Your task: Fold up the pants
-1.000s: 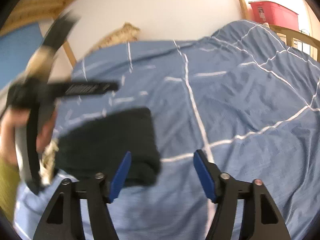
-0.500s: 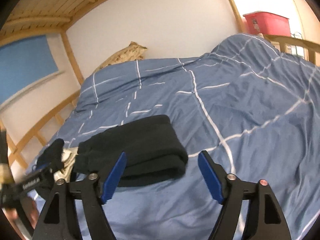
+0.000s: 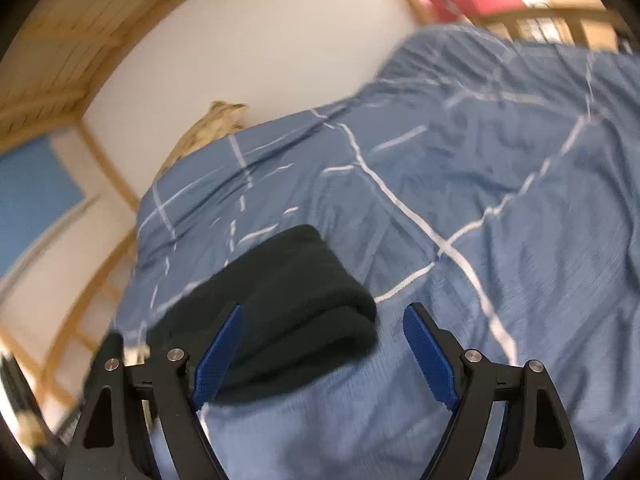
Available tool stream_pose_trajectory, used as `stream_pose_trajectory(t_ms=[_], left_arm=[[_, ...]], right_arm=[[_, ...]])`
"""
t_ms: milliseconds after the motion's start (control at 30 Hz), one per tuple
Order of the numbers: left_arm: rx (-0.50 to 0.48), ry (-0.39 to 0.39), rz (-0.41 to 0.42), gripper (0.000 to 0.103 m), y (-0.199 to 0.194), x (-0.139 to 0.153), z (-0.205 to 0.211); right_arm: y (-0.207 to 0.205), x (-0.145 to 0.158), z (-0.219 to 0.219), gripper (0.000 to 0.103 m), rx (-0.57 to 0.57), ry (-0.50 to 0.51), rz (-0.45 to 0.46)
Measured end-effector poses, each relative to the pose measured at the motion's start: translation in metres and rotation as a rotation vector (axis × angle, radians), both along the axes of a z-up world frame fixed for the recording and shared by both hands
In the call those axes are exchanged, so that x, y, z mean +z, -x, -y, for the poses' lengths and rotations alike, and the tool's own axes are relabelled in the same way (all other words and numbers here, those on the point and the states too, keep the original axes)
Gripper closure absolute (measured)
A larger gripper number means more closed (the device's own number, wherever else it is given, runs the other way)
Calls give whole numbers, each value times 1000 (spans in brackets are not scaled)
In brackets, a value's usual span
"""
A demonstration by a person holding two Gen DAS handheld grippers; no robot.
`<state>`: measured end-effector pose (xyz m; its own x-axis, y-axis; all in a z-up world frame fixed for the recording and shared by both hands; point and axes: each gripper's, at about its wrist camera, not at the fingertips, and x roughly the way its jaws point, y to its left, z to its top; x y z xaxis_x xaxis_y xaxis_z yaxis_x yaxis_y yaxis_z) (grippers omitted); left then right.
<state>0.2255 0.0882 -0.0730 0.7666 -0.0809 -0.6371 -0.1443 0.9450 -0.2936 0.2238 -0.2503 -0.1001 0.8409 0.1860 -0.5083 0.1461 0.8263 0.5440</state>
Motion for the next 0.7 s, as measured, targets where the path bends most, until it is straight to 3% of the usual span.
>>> stream_pose_trajectory(t_ms=[133,300,500,700], left_arm=[[22,11,-32,18,-12,-14,1],[67,47,-51,18,-19,-31,-8],[71,167,-71,18,-34,-49,-20],[20,221,-97,18,-49,-68,-19]], right_arm=[[-17,-24,8,21,-46,-128,-50],[-26,-41,2,20,-62,-191,-74],[-38,-49,-12,21,-34,-165,-94],[-49,-64,-16,21,-5,-169,-131]])
